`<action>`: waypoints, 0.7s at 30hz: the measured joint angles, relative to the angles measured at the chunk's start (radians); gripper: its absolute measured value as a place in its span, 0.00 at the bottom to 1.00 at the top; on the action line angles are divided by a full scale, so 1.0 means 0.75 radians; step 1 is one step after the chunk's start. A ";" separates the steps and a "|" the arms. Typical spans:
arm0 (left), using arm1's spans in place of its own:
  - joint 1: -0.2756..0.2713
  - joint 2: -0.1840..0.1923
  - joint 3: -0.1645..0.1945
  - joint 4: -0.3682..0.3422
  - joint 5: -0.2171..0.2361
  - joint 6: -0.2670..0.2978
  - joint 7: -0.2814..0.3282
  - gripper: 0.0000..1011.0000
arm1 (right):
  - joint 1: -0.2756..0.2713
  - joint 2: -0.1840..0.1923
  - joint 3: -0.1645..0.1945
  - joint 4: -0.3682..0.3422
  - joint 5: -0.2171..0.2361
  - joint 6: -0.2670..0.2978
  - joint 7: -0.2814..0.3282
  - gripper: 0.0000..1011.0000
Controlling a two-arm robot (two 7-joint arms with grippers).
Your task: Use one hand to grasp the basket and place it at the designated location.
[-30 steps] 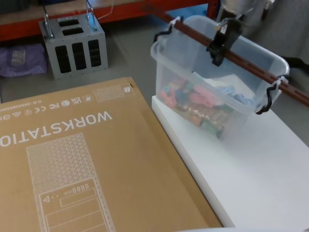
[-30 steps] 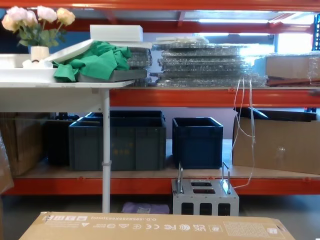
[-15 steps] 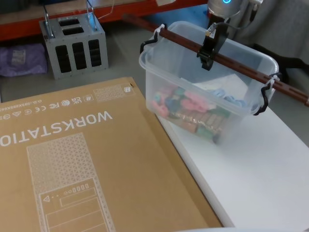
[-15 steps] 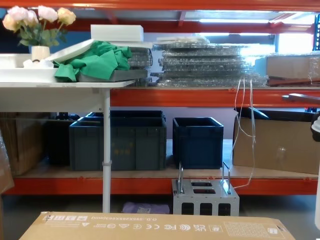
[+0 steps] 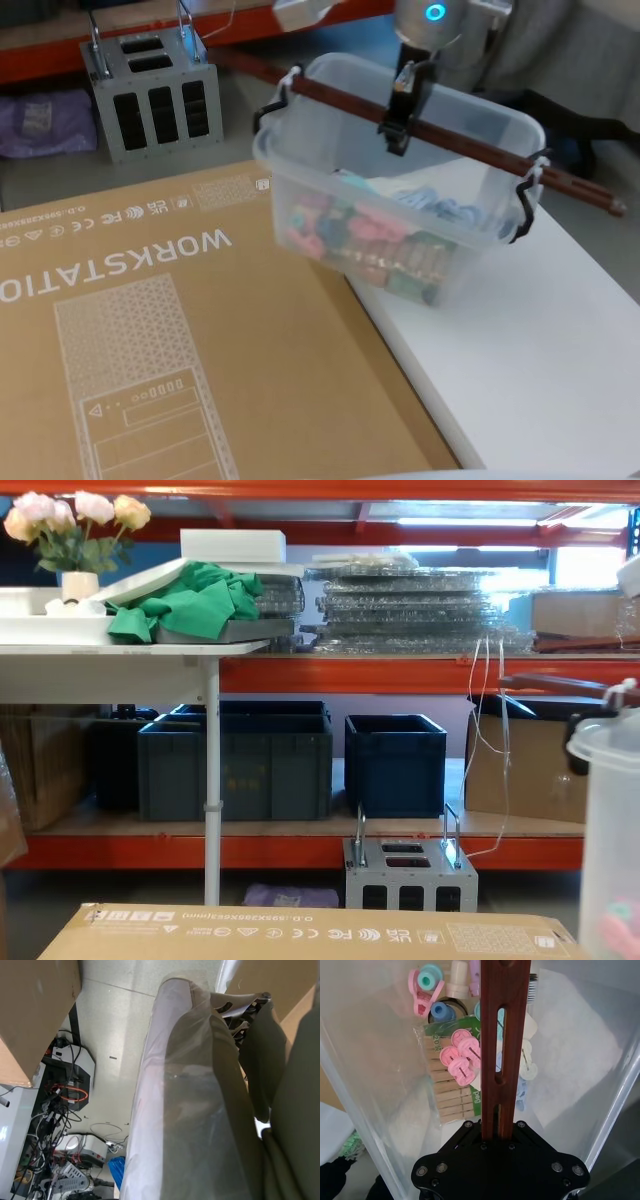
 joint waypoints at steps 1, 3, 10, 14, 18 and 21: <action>0.000 0.000 0.000 0.000 0.000 0.000 0.000 0.00 | 0.001 -0.004 -0.003 -0.004 0.000 -0.002 -0.002 0.00; 0.000 0.000 0.000 0.001 0.000 0.000 0.000 0.00 | 0.004 -0.012 -0.013 -0.019 0.001 -0.009 -0.006 0.00; 0.000 0.000 0.000 0.000 0.000 0.000 0.000 0.00 | 0.021 -0.069 -0.060 -0.083 -0.021 -0.056 -0.015 0.00; 0.000 0.000 0.000 0.000 0.000 0.000 0.000 0.00 | 0.029 -0.097 -0.082 -0.104 -0.028 -0.092 -0.024 0.00; 0.000 0.000 0.000 -0.001 0.000 0.000 0.000 0.00 | 0.034 -0.129 -0.097 -0.107 -0.016 -0.153 -0.037 0.00; 0.000 0.000 0.000 0.000 0.000 0.000 0.000 0.00 | 0.039 -0.153 -0.110 -0.107 -0.006 -0.192 -0.045 0.00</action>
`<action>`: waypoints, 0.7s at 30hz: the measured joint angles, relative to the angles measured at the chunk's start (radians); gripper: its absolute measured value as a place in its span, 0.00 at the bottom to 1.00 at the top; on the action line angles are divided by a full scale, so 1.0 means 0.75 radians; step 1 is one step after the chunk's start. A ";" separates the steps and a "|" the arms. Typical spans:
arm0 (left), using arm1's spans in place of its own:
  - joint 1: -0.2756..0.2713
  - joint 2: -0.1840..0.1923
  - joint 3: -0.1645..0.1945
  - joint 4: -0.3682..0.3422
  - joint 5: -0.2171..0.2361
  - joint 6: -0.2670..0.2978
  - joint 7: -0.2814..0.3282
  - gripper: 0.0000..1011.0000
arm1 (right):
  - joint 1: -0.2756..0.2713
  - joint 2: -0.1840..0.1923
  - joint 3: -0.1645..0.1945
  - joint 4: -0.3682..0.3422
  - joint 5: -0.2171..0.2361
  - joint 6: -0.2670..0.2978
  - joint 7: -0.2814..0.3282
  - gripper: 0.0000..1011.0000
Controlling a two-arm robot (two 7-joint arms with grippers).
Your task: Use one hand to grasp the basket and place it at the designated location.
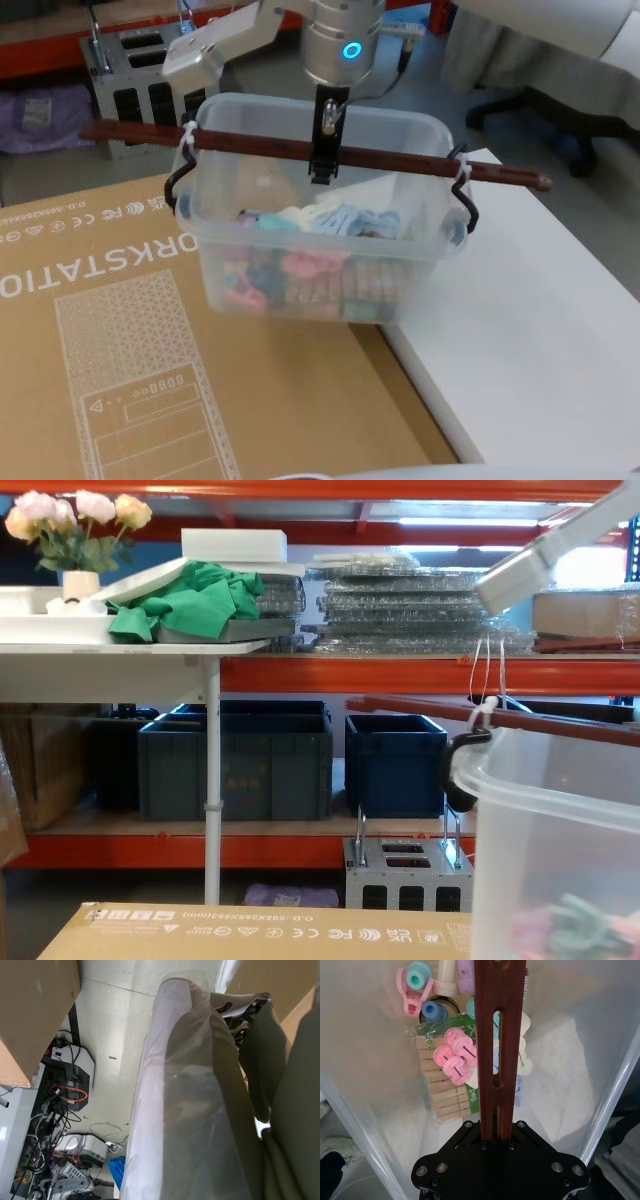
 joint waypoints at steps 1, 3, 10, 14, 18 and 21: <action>0.000 0.000 0.000 0.000 0.000 0.000 0.000 0.00 | 0.002 -0.010 -0.008 -0.002 0.001 -0.014 -0.003 0.00; 0.000 0.000 0.000 -0.001 0.000 0.000 0.000 0.00 | 0.005 -0.024 -0.016 -0.003 0.003 -0.027 -0.005 0.00; 0.000 0.000 0.000 0.000 0.000 0.000 0.000 0.00 | 0.017 -0.052 -0.045 -0.008 0.007 -0.059 -0.013 0.00; 0.000 0.000 0.000 0.000 0.000 0.000 0.000 0.00 | 0.024 -0.066 -0.061 -0.012 0.007 -0.078 -0.018 0.00; 0.000 0.000 0.000 0.000 0.000 0.000 0.000 0.00 | 0.031 -0.110 -0.092 -0.015 0.001 -0.121 -0.029 0.00; 0.000 0.000 0.000 -0.001 0.000 0.000 0.000 0.00 | 0.035 -0.137 -0.112 -0.021 -0.013 -0.146 -0.038 0.00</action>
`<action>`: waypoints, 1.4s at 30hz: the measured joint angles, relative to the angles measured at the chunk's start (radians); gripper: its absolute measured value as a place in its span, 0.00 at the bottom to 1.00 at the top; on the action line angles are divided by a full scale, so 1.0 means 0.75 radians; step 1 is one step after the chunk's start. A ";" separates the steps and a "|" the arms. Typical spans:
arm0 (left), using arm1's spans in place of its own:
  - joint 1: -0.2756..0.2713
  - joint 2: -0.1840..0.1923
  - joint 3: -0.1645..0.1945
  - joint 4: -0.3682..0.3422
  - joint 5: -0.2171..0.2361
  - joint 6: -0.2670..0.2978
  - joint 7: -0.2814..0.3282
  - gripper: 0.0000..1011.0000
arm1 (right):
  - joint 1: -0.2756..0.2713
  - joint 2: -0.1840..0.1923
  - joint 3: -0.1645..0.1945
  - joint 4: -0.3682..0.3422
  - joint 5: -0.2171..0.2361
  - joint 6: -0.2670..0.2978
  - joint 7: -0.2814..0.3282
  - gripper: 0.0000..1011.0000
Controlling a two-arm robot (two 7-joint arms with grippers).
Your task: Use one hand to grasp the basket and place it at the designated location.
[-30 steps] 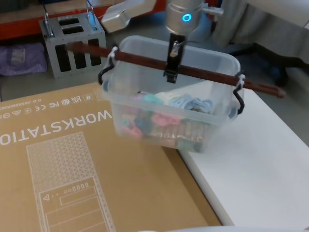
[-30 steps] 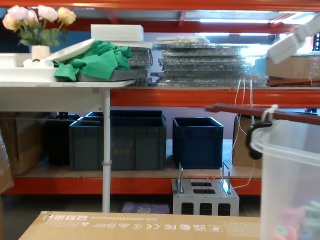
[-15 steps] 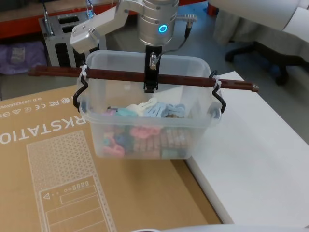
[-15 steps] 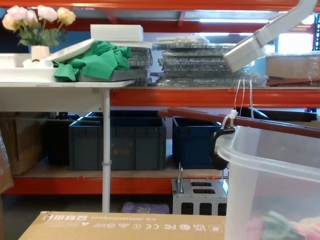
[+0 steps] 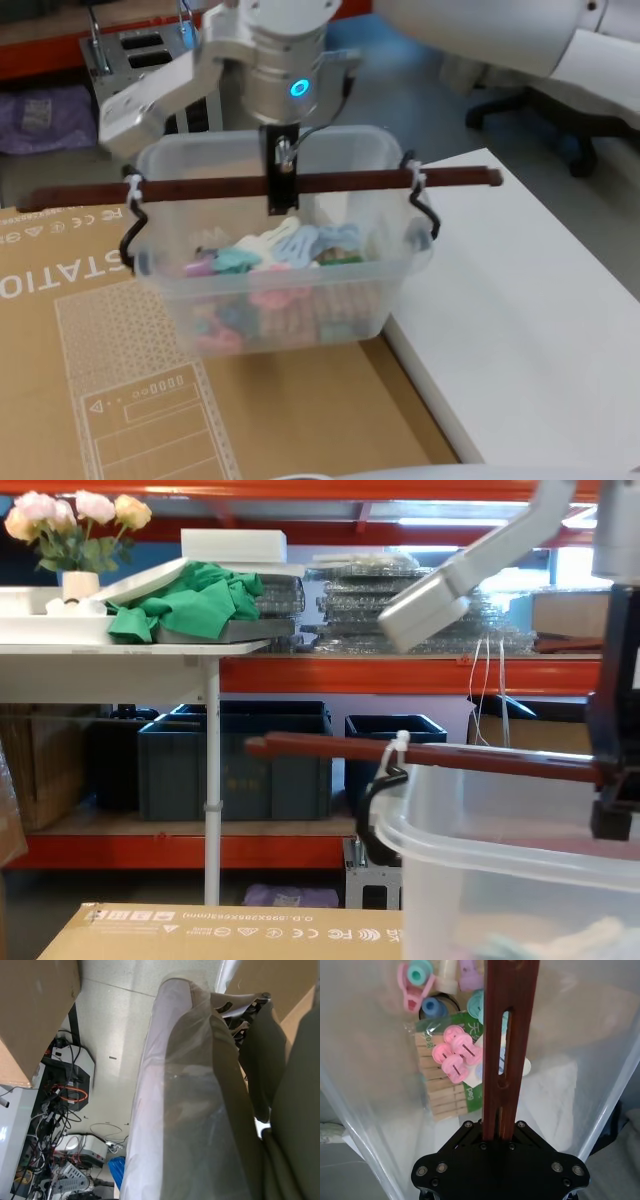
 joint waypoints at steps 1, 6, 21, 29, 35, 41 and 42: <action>0.000 0.000 0.000 0.000 0.000 0.000 0.000 0.00 | 0.001 -0.005 -0.006 -0.004 -0.007 -0.006 -0.003 0.00; 0.000 0.000 0.000 0.001 0.001 0.000 0.000 0.00 | 0.003 -0.037 -0.042 -0.029 -0.053 -0.039 -0.034 0.00; 0.000 0.000 0.000 0.000 0.000 0.000 0.000 0.00 | 0.010 -0.133 -0.131 -0.039 -0.153 -0.102 -0.107 0.00; 0.000 0.000 0.000 0.000 0.000 0.000 0.000 0.00 | 0.020 -0.174 -0.164 -0.025 -0.165 -0.120 -0.136 0.00; 0.000 0.000 0.000 0.001 0.000 0.000 0.000 0.00 | 0.012 -0.208 -0.190 -0.007 -0.171 -0.125 -0.167 0.00; 0.000 0.000 0.000 0.001 0.000 0.000 0.000 0.00 | -0.001 -0.242 -0.222 0.010 -0.186 -0.117 -0.189 0.00; 0.000 0.000 0.000 0.001 0.000 0.000 0.000 0.00 | -0.002 -0.247 -0.227 0.013 -0.188 -0.114 -0.191 0.00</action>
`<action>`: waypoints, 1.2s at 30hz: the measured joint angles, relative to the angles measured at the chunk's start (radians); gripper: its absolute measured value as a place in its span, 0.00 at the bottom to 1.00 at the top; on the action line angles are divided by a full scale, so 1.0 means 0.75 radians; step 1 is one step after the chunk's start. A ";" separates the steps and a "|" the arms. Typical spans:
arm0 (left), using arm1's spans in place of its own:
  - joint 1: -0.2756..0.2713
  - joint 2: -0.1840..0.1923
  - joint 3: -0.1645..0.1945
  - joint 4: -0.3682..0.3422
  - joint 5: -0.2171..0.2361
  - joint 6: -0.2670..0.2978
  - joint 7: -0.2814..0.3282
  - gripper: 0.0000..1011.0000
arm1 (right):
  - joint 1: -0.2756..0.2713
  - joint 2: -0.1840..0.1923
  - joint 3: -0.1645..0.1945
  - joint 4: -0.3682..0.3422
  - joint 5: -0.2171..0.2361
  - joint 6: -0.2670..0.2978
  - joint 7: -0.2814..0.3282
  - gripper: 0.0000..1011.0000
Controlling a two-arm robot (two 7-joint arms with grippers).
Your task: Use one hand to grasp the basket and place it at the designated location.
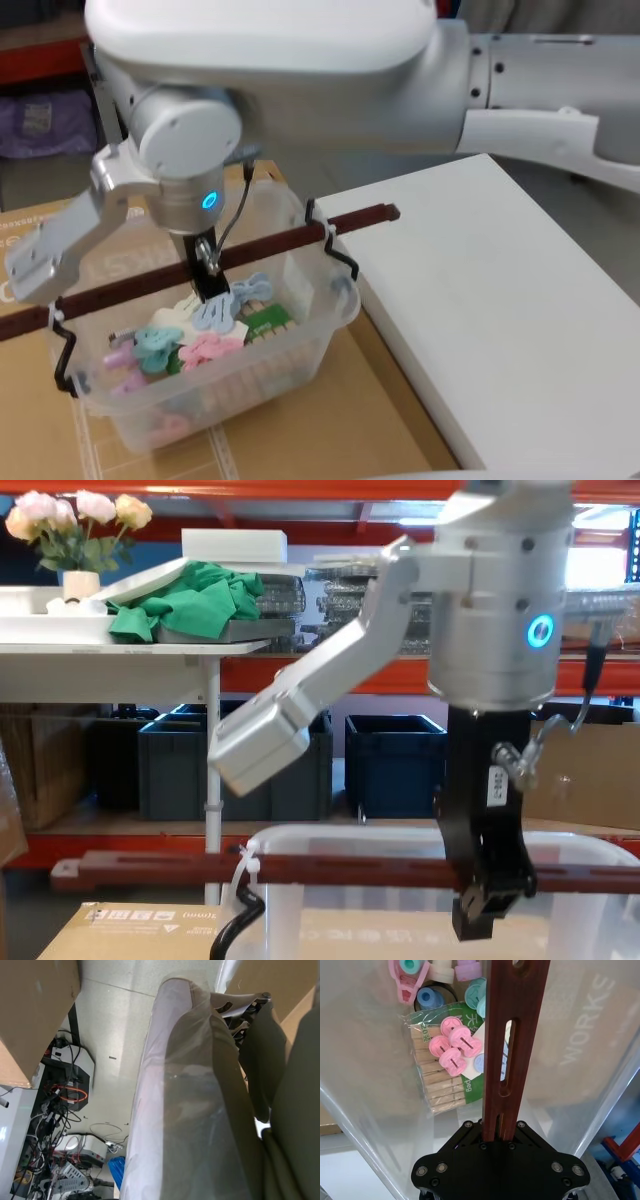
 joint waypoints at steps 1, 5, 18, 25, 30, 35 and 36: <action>0.000 0.000 0.000 0.000 0.000 0.000 0.000 0.00 | -0.001 -0.003 -0.004 0.003 -0.002 0.003 -0.002 0.00; 0.000 0.000 0.000 0.000 0.000 0.000 0.000 0.00 | -0.007 -0.020 -0.024 0.017 -0.008 0.025 -0.010 0.00; 0.000 0.000 0.000 0.000 0.000 0.000 0.000 0.00 | -0.017 -0.049 -0.066 0.061 -0.008 0.110 -0.029 0.00; 0.000 0.000 0.000 0.000 0.000 0.000 0.000 0.00 | -0.037 -0.080 -0.096 0.113 -0.016 0.179 -0.048 0.00; 0.000 0.000 0.000 0.000 0.000 0.000 0.000 0.00 | -0.045 -0.098 -0.110 0.153 -0.018 0.214 -0.060 0.00; 0.000 0.000 0.000 0.000 0.000 0.000 0.000 0.00 | -0.053 -0.119 -0.121 0.197 -0.008 0.248 -0.057 0.00; 0.000 0.000 0.000 0.000 0.000 0.000 0.000 0.00 | -0.053 -0.120 -0.122 0.201 -0.005 0.251 -0.056 0.00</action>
